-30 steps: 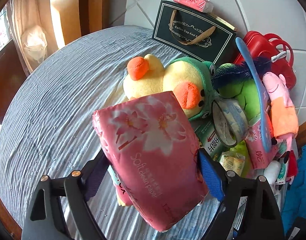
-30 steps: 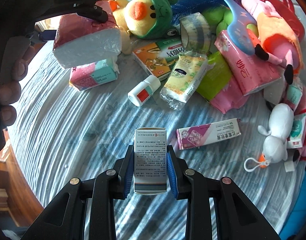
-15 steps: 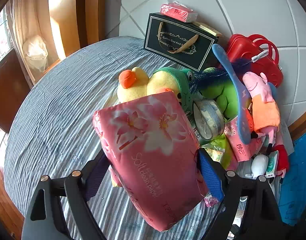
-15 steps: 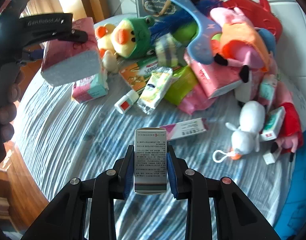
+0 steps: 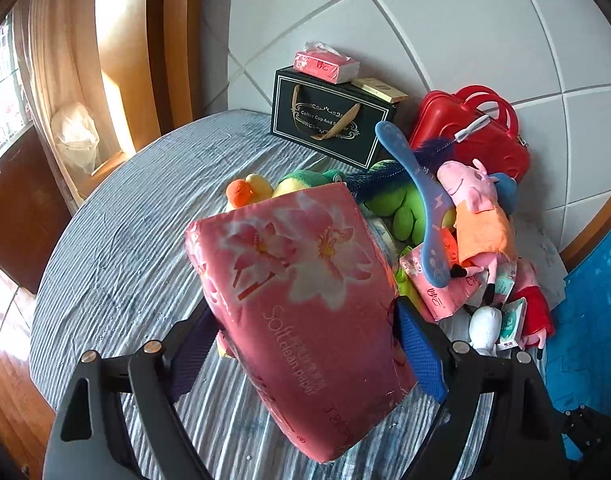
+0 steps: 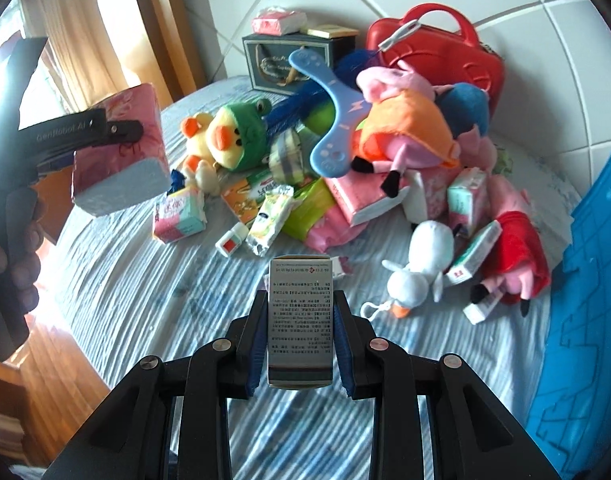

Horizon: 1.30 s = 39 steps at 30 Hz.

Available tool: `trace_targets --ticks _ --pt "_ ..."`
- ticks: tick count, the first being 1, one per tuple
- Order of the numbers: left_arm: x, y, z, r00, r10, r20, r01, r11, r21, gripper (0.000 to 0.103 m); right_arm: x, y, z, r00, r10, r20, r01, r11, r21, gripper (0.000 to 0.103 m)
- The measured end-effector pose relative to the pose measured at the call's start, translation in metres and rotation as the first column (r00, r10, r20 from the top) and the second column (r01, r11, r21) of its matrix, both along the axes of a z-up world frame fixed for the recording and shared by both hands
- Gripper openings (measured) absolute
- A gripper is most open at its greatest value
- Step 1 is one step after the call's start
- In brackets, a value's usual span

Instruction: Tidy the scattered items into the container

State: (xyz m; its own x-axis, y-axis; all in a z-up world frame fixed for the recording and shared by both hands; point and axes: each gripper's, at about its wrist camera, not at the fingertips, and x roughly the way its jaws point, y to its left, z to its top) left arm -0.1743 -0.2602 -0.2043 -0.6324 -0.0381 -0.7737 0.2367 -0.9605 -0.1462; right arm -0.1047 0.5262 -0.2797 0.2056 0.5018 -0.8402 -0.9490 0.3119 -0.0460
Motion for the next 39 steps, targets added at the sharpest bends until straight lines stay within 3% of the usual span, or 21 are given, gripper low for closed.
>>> trace_targets --ticks 25,39 --pt "0.07 0.069 0.091 0.989 0.028 -0.144 -0.031 0.999 -0.018 0.086 0.006 -0.078 0.112 0.996 0.043 0.083 -0.054 0.991 0.126 0.029" --pt "0.081 0.139 0.139 0.977 -0.074 -0.2 0.065 0.997 -0.048 0.086 0.025 -0.13 0.151 0.996 0.003 0.086 -0.018 0.983 0.18 0.029"
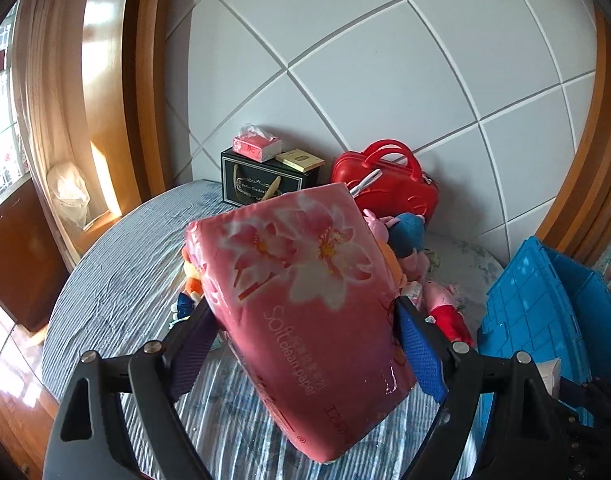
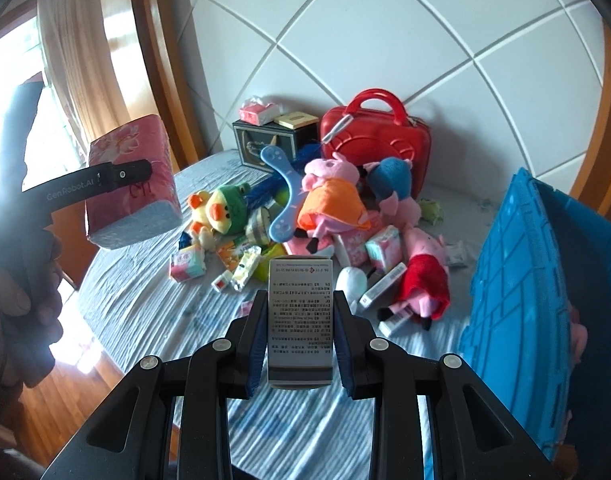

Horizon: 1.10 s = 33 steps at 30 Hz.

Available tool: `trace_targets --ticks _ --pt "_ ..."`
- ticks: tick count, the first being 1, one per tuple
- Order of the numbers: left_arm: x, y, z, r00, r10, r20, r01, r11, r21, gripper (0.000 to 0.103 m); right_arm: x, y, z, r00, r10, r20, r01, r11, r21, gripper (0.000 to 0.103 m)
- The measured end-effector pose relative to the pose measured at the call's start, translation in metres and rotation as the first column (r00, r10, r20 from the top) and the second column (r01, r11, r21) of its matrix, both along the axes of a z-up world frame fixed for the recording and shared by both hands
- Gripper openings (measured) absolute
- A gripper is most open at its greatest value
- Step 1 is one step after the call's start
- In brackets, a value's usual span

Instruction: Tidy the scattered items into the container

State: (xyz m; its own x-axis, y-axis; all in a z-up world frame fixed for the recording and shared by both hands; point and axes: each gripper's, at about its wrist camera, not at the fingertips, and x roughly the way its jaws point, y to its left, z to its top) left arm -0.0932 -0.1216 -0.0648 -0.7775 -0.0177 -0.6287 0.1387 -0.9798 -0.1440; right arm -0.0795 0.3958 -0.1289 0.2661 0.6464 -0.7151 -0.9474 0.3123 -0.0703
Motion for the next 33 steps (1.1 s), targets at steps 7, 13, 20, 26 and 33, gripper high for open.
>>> trace_targets --ticks 7,13,20,26,33 --pt "0.008 0.047 0.022 0.997 -0.059 -0.049 0.059 0.998 -0.002 0.086 0.019 -0.032 0.022 0.999 -0.036 -0.006 0.036 0.999 0.041 0.029" --pt "0.008 0.096 0.036 0.987 -0.14 -0.073 0.14 0.99 -0.006 0.086 0.04 -0.063 0.04 0.996 -0.087 -0.01 0.088 0.994 0.072 0.029" --pt "0.008 0.16 0.049 0.965 -0.246 -0.09 0.246 0.969 -0.014 0.086 0.068 -0.1 0.059 0.986 -0.166 -0.01 0.166 0.981 0.102 0.029" --pt "0.007 0.201 0.06 0.942 -0.319 -0.103 0.319 0.948 -0.017 0.086 0.086 -0.127 0.077 0.975 -0.22 -0.002 0.219 0.967 0.132 0.029" --pt "0.005 0.24 0.067 0.916 -0.386 -0.113 0.386 0.922 -0.017 0.086 0.099 -0.153 0.091 0.962 -0.272 -0.002 0.269 0.951 0.154 0.029"
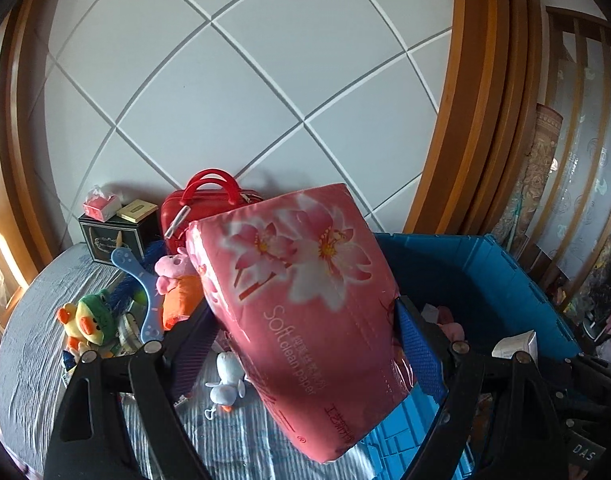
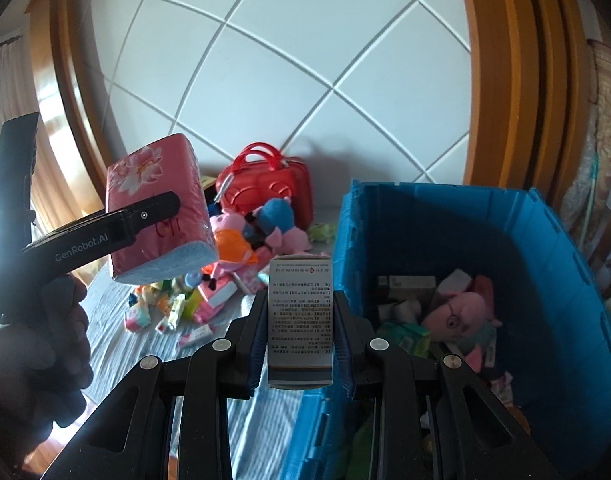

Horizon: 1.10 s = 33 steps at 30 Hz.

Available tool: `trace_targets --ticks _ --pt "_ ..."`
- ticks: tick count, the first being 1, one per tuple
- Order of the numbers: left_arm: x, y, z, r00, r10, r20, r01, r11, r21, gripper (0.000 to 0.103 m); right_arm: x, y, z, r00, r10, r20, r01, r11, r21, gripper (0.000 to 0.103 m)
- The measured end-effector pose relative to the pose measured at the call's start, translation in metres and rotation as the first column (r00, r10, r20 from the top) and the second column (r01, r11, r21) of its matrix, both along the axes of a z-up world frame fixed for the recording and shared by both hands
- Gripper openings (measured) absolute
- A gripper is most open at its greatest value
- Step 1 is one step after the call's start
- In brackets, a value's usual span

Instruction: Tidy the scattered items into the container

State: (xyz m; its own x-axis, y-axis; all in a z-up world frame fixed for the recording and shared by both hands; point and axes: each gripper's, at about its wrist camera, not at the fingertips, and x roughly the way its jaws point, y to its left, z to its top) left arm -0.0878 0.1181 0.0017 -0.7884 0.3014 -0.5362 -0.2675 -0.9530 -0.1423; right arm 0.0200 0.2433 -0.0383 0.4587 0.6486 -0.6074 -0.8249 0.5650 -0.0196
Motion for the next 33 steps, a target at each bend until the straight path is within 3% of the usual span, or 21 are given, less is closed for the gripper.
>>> trace_targets --ticks 20,33 --pt "0.013 0.107 0.022 0.977 -0.212 -0.031 0.212 0.977 -0.022 0.086 0.031 -0.072 0.021 0.985 -0.173 -0.01 0.174 0.983 0.063 0.029" --pt "0.029 0.151 0.019 0.947 -0.321 -0.016 0.321 0.947 -0.035 0.086 0.036 -0.121 0.028 0.946 -0.324 0.0 0.324 0.945 0.038 0.029"
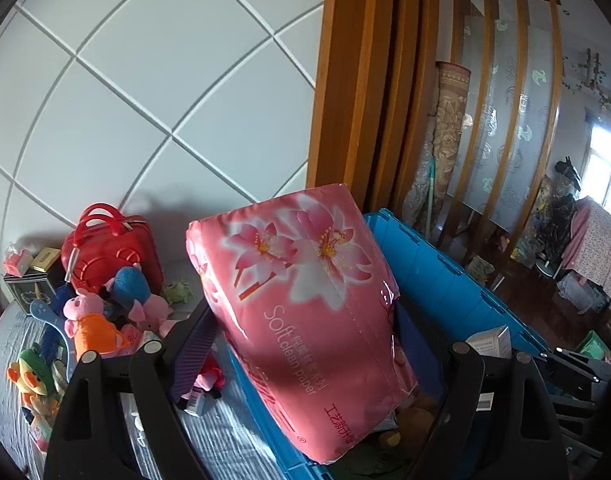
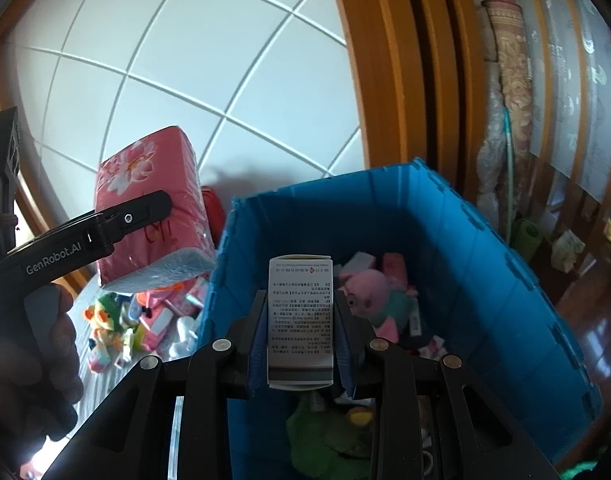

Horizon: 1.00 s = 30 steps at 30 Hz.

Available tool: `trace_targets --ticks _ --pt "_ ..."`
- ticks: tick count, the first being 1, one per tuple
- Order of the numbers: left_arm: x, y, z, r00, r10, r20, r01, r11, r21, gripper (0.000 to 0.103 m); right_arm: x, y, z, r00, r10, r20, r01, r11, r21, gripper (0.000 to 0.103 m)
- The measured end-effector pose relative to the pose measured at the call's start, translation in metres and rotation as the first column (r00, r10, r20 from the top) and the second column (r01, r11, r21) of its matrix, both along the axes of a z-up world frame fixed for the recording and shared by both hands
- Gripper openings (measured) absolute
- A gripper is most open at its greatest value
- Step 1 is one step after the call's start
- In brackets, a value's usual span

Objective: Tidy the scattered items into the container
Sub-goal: 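Open the left tool over the bin while the right tool releases the white box inside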

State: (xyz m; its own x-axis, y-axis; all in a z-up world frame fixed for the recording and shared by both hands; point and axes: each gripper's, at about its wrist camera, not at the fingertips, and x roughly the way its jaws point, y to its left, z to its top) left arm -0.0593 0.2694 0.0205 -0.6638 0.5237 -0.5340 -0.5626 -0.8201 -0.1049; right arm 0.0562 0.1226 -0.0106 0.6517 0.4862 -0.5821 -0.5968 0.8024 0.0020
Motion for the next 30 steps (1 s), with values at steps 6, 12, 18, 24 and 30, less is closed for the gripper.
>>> trace_targets --ticks 6,12,18,24,30 --pt "0.001 0.02 -0.008 0.999 -0.041 0.023 0.042 0.999 -0.003 0.086 0.005 -0.021 0.0 0.997 -0.076 -0.003 0.076 0.997 -0.013 0.029" --pt "0.0 0.038 -0.018 0.996 -0.08 0.049 0.081 0.997 -0.012 0.086 0.01 -0.04 -0.004 0.991 -0.132 -0.016 0.131 0.991 -0.016 0.029" --pt "0.003 0.056 -0.023 0.991 -0.122 0.062 0.123 0.992 -0.015 0.086 0.014 -0.052 -0.005 0.985 -0.172 -0.02 0.172 0.985 -0.022 0.029" --pt "0.005 0.065 -0.026 0.986 -0.148 0.074 0.15 0.989 -0.017 0.086 0.014 -0.058 -0.003 0.98 -0.197 -0.013 0.196 0.98 -0.028 0.029" --pt "0.011 0.075 -0.029 0.981 -0.176 0.085 0.179 0.983 -0.035 0.086 0.01 -0.058 -0.003 0.978 -0.206 -0.015 0.206 0.978 -0.037 0.029"
